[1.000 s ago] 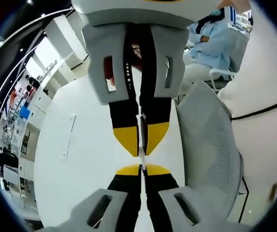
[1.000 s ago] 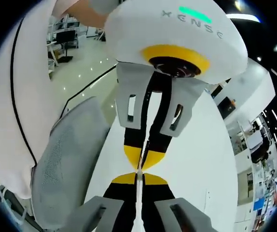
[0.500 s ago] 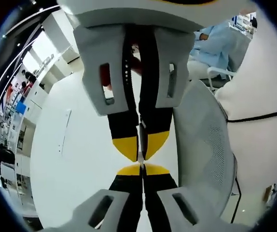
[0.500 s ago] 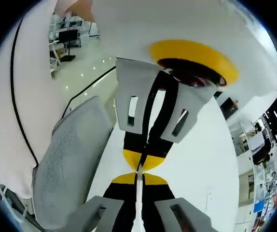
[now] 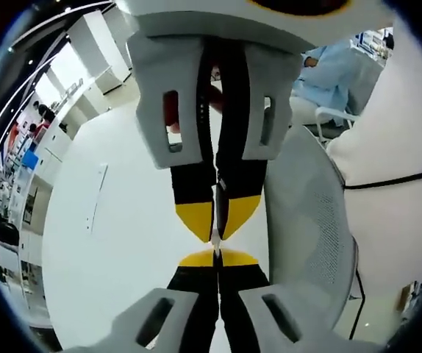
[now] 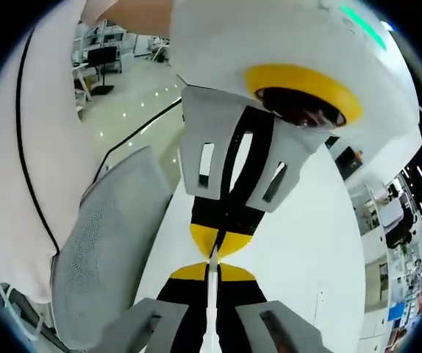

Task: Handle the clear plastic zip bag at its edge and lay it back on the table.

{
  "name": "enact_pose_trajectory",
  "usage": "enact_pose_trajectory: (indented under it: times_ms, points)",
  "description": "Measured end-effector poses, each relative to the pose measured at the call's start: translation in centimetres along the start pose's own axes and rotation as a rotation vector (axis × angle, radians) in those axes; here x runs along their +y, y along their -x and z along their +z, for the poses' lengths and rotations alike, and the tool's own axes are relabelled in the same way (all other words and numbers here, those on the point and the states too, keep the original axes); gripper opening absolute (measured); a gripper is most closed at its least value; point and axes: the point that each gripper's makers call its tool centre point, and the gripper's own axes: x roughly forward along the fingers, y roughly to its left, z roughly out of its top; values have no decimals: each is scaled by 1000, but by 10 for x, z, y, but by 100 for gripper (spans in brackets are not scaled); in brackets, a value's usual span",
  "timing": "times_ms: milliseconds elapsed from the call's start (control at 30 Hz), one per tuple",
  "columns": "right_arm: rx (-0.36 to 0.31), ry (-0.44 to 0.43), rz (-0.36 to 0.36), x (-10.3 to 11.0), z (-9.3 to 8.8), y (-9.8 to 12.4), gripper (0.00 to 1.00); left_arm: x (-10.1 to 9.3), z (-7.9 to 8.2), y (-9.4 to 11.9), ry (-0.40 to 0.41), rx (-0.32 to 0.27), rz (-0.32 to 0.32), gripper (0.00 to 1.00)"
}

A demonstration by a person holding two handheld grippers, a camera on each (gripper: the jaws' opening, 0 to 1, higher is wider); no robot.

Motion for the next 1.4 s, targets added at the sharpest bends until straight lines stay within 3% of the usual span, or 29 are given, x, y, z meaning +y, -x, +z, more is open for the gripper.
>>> enact_pose_trajectory:
  times_ms: [67, 100, 133, 167, 200, 233, 500, 600, 867, 1067, 1133, 1400]
  points:
    - [19, 9, 5, 1, -4, 0, 0, 1, -2, 0, 6, 6, 2, 0]
    - [53, 16, -47, -10, -14, 4, 0, 3, -14, 2, -9, 62, 18, 0]
    - [28, 5, 1, -2, -14, 4, 0, 1, -8, -2, -2, 12, 6, 0]
    - [30, -12, -4, -3, -17, 7, 0, 4, -14, -2, 18, 36, 22, 0]
    - [36, -6, -8, -4, -20, 8, 0, 5, -18, -2, -5, 34, 22, 0]
    - [36, -16, -10, -5, -22, 10, 0, 2, -19, -2, 20, 24, 5, 0]
    - [-49, -86, -23, -8, -4, 9, 0, 0, -2, 1, -2, -28, 30, 0]
    - [-67, -119, -19, -8, 0, 7, 5, 0, 0, 1, -10, -36, 32, 0]
    - [-93, -136, -10, -7, 5, 5, 1, 0, 10, 3, -25, -62, 37, 0]
    - [-93, -140, -7, -5, 8, 3, 0, -1, 12, 4, -35, -67, 40, 0]
    - [-93, -102, -10, -3, 10, 3, 0, -2, 13, 5, -35, -70, 39, 0]
    - [-41, -67, -6, -1, 6, 1, 0, -1, 12, 4, -50, -79, 42, 0]
